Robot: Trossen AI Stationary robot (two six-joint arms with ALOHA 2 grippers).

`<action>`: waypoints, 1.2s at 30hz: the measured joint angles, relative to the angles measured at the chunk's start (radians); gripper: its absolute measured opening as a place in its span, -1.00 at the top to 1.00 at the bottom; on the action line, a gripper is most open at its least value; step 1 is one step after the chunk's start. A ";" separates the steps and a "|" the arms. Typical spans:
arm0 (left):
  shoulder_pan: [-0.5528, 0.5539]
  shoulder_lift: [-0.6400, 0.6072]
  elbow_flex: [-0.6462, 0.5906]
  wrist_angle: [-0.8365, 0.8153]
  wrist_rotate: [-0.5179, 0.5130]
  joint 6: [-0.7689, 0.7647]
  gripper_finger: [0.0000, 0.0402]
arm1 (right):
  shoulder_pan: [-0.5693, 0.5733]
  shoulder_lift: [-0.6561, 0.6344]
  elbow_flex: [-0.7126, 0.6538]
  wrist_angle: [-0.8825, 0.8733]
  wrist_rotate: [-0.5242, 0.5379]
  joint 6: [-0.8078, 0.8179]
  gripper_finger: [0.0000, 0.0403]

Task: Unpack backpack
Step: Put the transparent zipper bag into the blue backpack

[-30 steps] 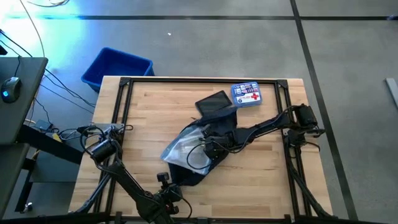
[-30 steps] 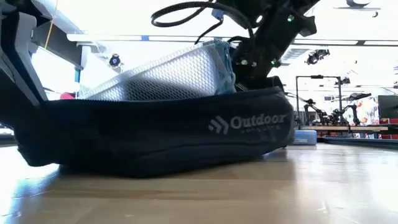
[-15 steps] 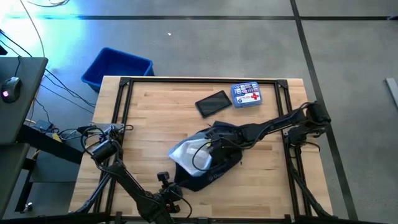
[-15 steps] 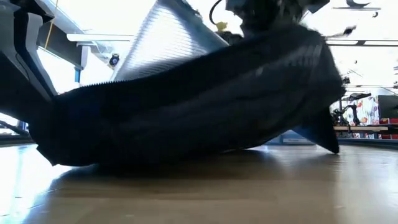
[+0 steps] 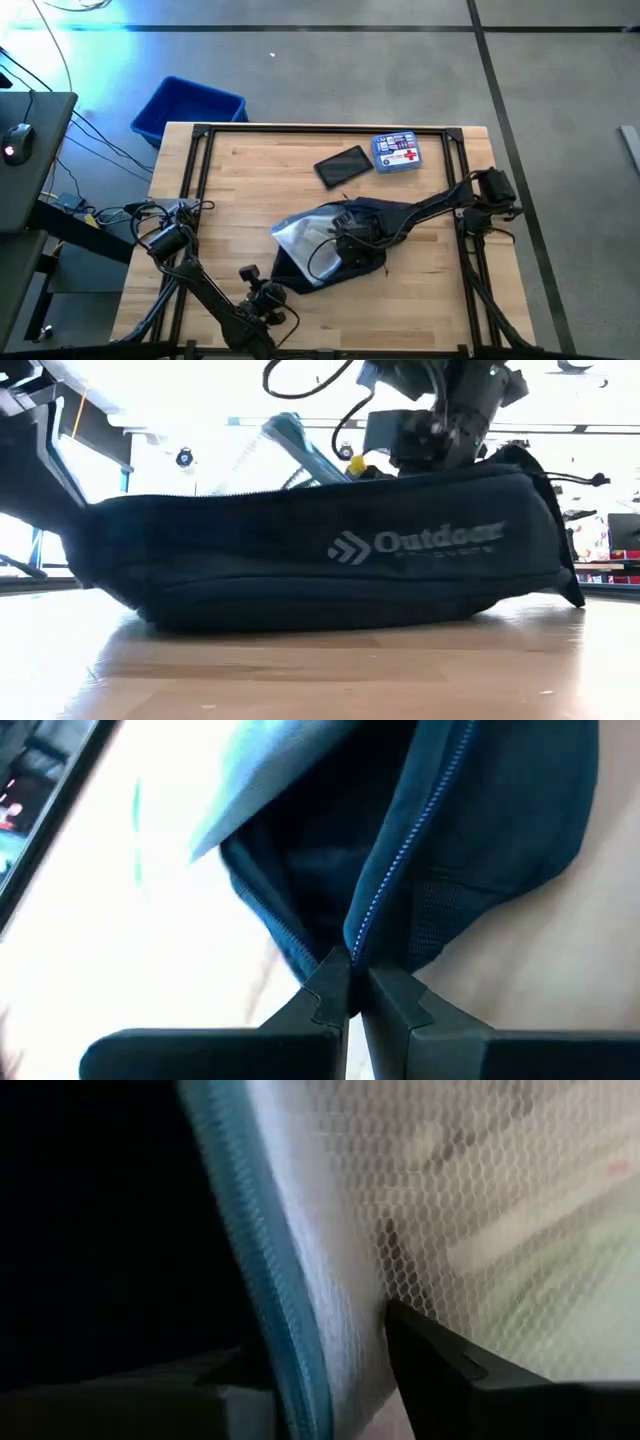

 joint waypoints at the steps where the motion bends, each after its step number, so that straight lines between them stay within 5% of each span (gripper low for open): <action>1: -0.001 0.000 0.000 -0.010 -0.001 -0.018 1.00 | -0.012 0.000 0.001 -0.014 0.005 -0.003 0.51; 11: -0.003 0.061 0.079 0.044 -0.045 0.075 1.00 | -0.088 -0.003 -0.002 0.013 0.102 -0.069 0.83; 19: 0.049 0.094 0.112 0.273 -0.043 0.280 1.00 | -0.076 -0.004 -0.002 0.208 -0.004 -0.155 0.86; 31: 0.110 0.094 0.113 0.357 0.007 0.387 1.00 | -0.026 -0.027 0.006 0.171 -0.069 -0.254 -0.14; 36: 0.109 0.094 0.113 0.353 0.007 0.379 1.00 | 0.042 -0.078 0.007 0.144 0.001 -0.318 -0.41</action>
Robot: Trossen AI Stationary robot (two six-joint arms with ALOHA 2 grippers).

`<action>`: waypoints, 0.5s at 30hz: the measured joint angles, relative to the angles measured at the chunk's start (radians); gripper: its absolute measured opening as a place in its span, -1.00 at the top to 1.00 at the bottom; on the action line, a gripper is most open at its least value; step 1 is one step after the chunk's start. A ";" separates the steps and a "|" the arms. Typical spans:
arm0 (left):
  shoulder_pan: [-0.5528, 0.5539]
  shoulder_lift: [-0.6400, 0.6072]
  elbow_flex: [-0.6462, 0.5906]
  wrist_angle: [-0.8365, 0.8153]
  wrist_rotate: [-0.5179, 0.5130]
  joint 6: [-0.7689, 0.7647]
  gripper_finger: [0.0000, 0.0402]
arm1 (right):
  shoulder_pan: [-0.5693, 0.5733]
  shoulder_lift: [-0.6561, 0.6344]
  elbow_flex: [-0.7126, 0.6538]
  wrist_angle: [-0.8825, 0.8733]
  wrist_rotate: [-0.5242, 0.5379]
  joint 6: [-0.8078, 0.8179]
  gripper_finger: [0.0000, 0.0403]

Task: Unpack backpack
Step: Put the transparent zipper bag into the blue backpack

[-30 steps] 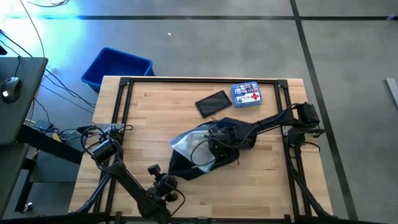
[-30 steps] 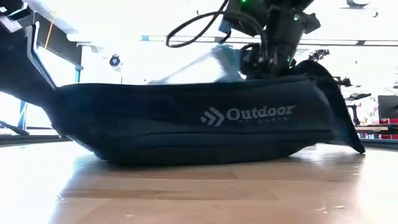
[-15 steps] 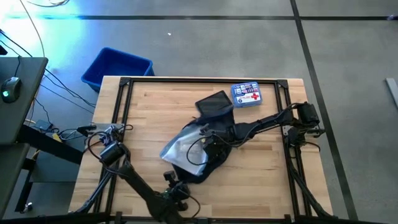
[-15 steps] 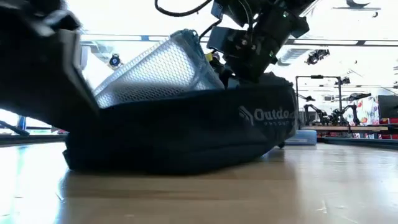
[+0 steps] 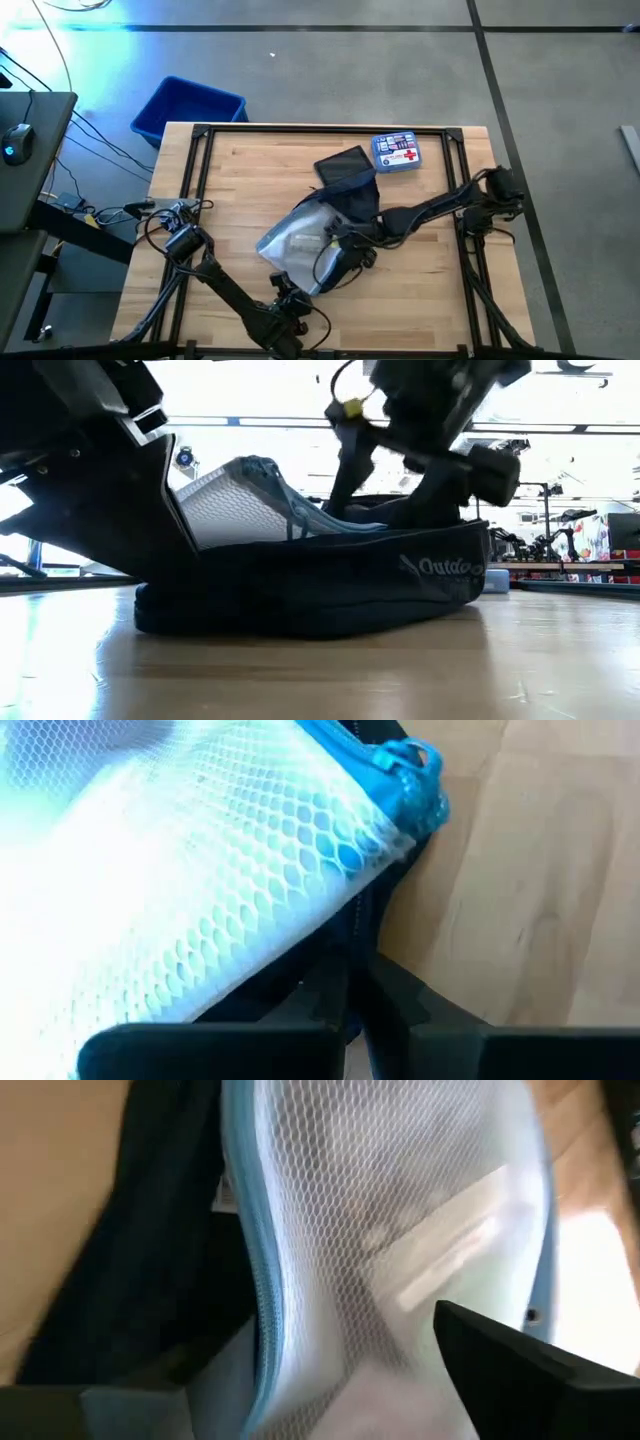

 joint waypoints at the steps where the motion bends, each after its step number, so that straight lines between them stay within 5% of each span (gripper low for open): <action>1: 0.000 0.000 0.000 0.000 -0.001 -0.001 1.00 | 0.012 -0.014 0.000 -0.006 0.010 0.008 -0.42; 8: -0.002 0.000 0.000 -0.002 -0.002 -0.009 1.00 | 0.040 -0.136 0.000 -0.050 -0.032 0.313 -0.35; 15: -0.007 0.000 0.000 -0.010 -0.005 -0.009 1.00 | -0.015 -0.084 -0.096 0.341 -0.136 0.629 -0.04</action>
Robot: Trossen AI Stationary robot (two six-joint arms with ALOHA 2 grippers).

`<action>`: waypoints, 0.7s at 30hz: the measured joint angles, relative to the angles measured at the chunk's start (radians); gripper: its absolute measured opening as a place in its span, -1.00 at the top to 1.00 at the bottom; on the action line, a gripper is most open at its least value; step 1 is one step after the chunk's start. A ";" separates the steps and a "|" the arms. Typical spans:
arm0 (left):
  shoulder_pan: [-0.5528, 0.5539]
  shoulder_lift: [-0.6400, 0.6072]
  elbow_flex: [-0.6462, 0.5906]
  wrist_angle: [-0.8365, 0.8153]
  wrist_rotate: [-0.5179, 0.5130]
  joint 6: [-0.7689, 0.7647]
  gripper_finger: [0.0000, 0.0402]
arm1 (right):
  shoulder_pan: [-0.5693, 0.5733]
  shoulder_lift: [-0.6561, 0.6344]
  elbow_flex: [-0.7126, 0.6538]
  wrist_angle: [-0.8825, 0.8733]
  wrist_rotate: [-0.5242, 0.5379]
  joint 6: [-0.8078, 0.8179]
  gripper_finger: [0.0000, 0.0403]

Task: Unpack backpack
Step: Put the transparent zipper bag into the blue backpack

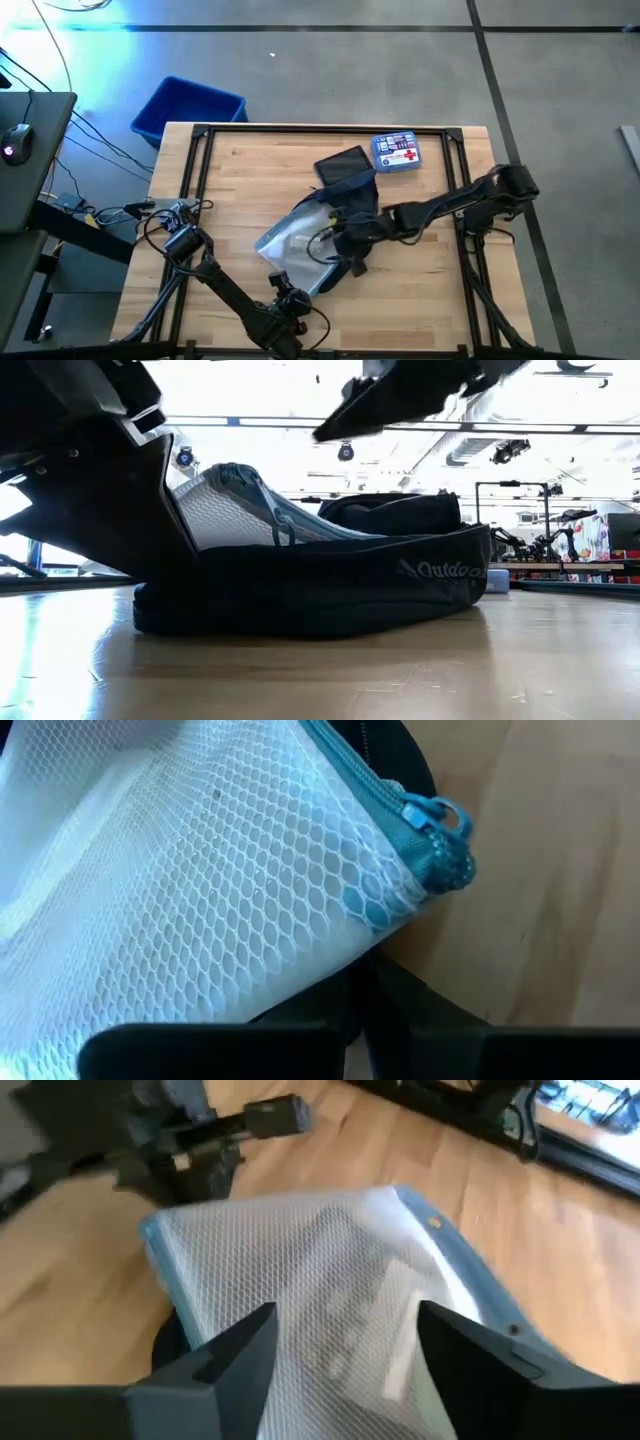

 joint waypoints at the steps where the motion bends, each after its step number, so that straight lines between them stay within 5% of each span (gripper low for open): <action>1: -0.002 0.000 0.000 -0.007 -0.003 0.000 1.00 | -0.005 0.028 -0.010 0.037 -0.021 0.027 0.03; 5: -0.009 0.000 0.000 -0.066 -0.021 -0.037 1.00 | -0.003 0.173 -0.015 0.076 -0.121 0.069 0.36; 13: -0.055 0.000 0.009 -0.133 -0.030 -0.054 1.00 | -0.006 0.301 0.017 -0.136 -0.015 0.070 0.94; 21: -0.126 0.000 0.018 -0.240 -0.060 -0.188 1.00 | -0.018 0.203 0.008 -0.420 0.179 0.119 0.95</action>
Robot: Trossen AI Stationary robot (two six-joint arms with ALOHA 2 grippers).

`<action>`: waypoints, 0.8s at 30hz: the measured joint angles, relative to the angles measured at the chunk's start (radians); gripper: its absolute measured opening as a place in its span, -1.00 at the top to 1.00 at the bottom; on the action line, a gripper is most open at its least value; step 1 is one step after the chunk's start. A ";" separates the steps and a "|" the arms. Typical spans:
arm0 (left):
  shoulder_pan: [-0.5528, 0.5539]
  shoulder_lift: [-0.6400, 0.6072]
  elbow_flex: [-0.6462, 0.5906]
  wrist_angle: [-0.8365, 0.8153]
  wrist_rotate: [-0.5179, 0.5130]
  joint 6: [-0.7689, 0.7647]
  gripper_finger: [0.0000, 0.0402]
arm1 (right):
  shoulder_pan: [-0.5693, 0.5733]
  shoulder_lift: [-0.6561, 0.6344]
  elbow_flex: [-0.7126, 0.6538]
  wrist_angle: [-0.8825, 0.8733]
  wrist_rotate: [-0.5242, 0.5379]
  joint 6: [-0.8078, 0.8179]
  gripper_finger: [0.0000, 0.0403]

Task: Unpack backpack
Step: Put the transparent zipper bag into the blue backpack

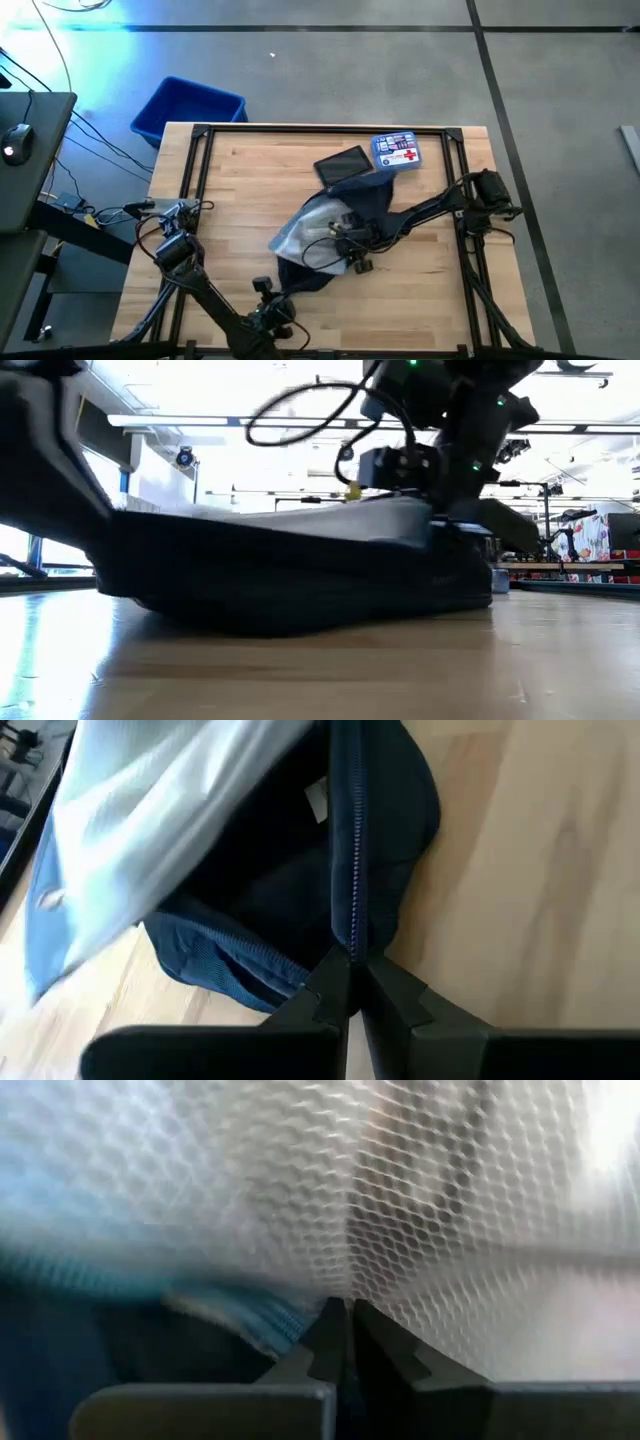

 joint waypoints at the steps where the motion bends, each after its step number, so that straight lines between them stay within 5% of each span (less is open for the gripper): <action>1: -0.008 0.000 0.000 0.000 -0.012 -0.003 1.00 | -0.001 -0.015 -0.001 -0.030 0.015 0.005 0.96; 18: 0.015 -0.002 0.058 -0.007 -0.062 0.058 1.00 | 0.071 -0.266 0.039 -0.201 0.081 -0.081 1.00; 24: 0.015 -0.002 0.058 -0.006 -0.055 0.058 1.00 | 0.066 -0.323 0.047 0.113 0.016 -0.096 1.00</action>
